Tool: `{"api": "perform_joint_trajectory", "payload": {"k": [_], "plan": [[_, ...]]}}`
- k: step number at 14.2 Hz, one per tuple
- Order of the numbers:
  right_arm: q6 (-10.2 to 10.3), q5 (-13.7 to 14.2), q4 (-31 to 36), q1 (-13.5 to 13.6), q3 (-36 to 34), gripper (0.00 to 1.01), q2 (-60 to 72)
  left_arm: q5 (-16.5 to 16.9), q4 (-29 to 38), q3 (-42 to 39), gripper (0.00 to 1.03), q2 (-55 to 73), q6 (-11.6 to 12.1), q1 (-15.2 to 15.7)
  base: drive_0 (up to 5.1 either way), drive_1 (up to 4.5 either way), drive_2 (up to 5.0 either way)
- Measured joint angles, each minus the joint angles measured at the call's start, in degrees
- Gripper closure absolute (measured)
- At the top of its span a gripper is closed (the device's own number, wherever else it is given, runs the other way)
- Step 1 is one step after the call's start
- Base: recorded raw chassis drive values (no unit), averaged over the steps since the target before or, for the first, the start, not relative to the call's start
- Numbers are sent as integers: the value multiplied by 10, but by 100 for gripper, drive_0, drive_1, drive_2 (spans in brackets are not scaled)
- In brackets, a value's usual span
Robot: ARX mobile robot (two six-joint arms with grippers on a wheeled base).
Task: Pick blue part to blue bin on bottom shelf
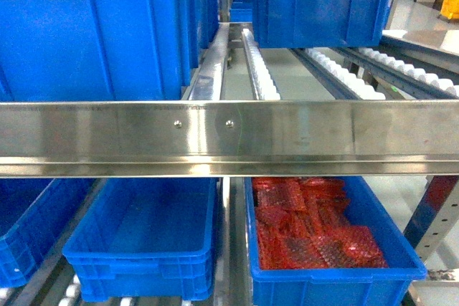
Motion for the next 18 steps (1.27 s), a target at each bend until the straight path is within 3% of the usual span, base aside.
{"api": "perform_joint_trajectory", "payload": {"k": [18], "plan": [[0, 2, 0, 0, 0, 3, 0, 0, 0, 0, 59, 0, 0, 0, 0, 0, 0]]}}
